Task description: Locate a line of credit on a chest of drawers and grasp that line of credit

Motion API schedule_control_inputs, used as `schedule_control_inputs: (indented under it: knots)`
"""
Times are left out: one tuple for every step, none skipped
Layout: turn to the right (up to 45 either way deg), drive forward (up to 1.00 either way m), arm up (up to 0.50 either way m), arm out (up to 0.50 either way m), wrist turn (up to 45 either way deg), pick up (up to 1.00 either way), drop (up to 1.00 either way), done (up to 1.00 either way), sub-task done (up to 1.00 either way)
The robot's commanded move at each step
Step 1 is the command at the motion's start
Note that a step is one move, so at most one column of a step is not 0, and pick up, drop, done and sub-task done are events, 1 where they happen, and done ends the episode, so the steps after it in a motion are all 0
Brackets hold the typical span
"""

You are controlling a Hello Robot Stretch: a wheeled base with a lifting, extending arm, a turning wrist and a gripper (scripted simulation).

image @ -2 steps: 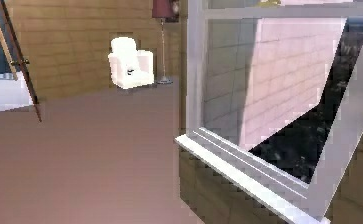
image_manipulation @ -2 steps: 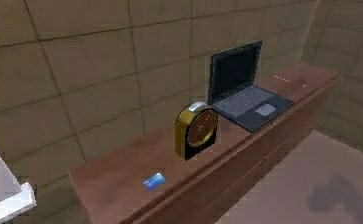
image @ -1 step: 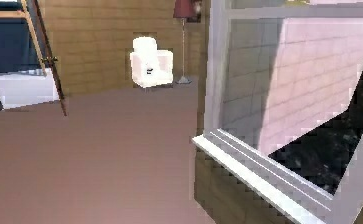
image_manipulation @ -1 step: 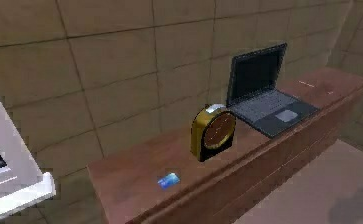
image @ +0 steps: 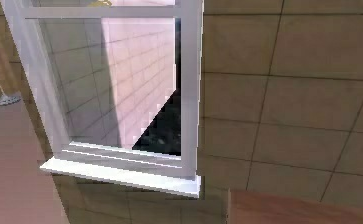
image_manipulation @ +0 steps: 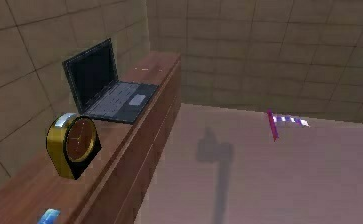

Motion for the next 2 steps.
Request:
schedule_control_inputs:
  knots:
    - [12.0, 0.0, 0.0, 0.0, 0.0, 0.0, 0.0, 0.0, 0.0]
    - [0.0, 0.2, 0.0, 0.0, 0.0, 0.0, 0.0, 0.0, 0.0]
